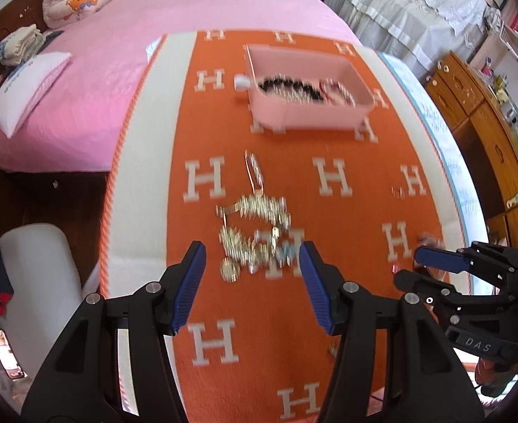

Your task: Organize jewelry

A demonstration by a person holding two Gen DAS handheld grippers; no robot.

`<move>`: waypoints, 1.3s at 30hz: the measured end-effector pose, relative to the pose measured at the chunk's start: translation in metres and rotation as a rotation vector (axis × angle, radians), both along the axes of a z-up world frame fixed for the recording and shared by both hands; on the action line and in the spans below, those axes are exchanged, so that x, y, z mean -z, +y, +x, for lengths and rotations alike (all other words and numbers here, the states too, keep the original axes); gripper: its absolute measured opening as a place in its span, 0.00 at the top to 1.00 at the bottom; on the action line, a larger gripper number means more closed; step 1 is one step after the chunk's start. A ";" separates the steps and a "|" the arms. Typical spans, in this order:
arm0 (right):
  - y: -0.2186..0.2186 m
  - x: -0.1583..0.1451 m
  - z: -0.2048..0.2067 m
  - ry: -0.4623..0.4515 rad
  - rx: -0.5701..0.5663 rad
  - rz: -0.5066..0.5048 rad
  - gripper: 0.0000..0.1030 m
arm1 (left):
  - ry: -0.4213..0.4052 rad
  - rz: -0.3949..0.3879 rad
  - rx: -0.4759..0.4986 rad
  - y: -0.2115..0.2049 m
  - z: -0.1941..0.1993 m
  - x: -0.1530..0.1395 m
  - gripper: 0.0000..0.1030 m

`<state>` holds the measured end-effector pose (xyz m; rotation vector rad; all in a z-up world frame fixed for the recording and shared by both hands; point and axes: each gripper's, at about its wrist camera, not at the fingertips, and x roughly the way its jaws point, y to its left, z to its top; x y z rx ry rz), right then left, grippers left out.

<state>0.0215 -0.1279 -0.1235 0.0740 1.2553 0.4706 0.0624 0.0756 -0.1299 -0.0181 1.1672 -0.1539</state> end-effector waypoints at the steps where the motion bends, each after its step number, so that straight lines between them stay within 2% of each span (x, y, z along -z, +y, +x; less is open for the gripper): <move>1: 0.002 0.003 -0.004 0.003 -0.010 0.003 0.59 | 0.008 0.001 0.006 0.000 -0.007 0.005 0.49; 5: 0.013 0.016 -0.029 -0.011 -0.091 0.026 0.59 | 0.046 -0.012 0.031 0.001 -0.034 0.024 0.49; 12: 0.035 0.028 -0.064 -0.117 -0.312 -0.022 0.59 | 0.092 -0.008 0.071 -0.002 -0.065 0.046 0.49; 15: 0.043 0.035 -0.076 -0.155 -0.398 -0.047 0.59 | 0.095 -0.018 0.067 0.000 -0.069 0.047 0.49; 24: 0.062 0.057 -0.091 -0.212 -0.565 -0.145 0.59 | 0.103 -0.032 0.008 0.013 -0.073 0.051 0.49; 28: 0.072 0.064 -0.090 -0.253 -0.597 -0.177 0.59 | 0.110 -0.030 -0.021 0.020 -0.075 0.054 0.49; 34: 0.082 0.066 -0.076 -0.267 -0.585 -0.160 0.61 | 0.109 -0.030 -0.058 0.028 -0.075 0.055 0.49; 37: 0.086 0.065 -0.070 -0.284 -0.566 -0.174 0.78 | 0.102 -0.027 -0.070 0.030 -0.072 0.054 0.49; 39: 0.085 0.066 -0.063 -0.281 -0.540 -0.177 0.81 | 0.098 -0.027 -0.077 0.032 -0.070 0.054 0.49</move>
